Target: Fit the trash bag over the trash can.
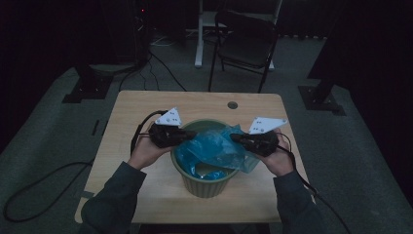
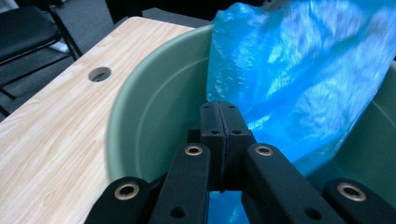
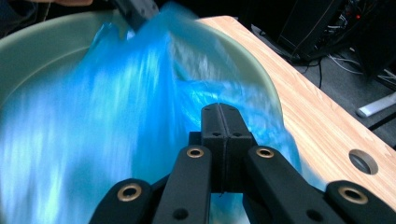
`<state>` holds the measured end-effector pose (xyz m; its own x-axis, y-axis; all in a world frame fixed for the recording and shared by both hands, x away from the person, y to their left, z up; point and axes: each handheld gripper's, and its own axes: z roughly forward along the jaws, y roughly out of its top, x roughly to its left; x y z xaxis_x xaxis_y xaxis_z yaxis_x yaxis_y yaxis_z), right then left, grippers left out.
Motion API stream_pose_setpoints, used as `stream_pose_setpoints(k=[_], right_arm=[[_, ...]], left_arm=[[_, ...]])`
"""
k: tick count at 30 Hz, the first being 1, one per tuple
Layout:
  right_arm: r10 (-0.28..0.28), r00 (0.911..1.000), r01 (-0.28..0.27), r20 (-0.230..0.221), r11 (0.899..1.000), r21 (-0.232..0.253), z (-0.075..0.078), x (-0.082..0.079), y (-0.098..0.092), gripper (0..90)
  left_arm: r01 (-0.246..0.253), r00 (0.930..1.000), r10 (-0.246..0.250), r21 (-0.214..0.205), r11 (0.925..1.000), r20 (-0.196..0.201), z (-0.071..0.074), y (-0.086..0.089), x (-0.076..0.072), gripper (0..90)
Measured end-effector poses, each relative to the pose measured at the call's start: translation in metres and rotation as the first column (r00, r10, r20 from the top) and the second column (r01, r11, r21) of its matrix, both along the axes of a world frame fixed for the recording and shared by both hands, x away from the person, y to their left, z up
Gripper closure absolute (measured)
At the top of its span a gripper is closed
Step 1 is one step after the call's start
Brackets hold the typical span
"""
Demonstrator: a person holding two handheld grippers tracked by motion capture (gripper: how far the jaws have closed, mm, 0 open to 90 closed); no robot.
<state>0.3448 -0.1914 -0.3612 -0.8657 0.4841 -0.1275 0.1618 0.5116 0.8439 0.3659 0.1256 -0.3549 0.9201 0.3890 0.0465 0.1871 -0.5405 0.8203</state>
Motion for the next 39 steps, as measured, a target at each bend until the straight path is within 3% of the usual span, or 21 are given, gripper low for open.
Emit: stream_pose_setpoints(k=[12,19,24,31,39], right_arm=[[-0.026,0.9997,0.026,-0.002,1.000,-0.014,-0.001,-0.011,-0.017,90.0],[-0.048,0.9988,0.048,-0.002,0.999,-0.013,0.000,-0.014,-0.028,90.0],[-0.055,0.9984,0.055,-0.010,0.998,-0.018,-0.002,-0.017,-0.035,90.0],[-0.061,0.9980,0.060,-0.019,0.998,-0.020,-0.004,-0.020,-0.041,90.0],[-0.059,0.9975,0.059,-0.039,0.998,-0.024,-0.009,-0.022,-0.046,90.0]], left_arm=[[-0.079,0.9969,0.079,-0.042,0.9960,-0.009,-0.003,0.030,0.005,90.0],[-0.147,0.9890,0.146,-0.083,0.9857,-0.024,-0.005,0.053,0.010,90.0],[-0.179,0.9836,0.176,-0.089,0.9798,-0.038,-0.010,0.066,0.013,90.0],[-0.211,0.9766,0.205,-0.098,0.9726,-0.064,-0.019,0.076,0.017,90.0],[-0.215,0.9747,0.207,-0.094,0.9721,-0.083,-0.028,0.076,0.018,90.0]])
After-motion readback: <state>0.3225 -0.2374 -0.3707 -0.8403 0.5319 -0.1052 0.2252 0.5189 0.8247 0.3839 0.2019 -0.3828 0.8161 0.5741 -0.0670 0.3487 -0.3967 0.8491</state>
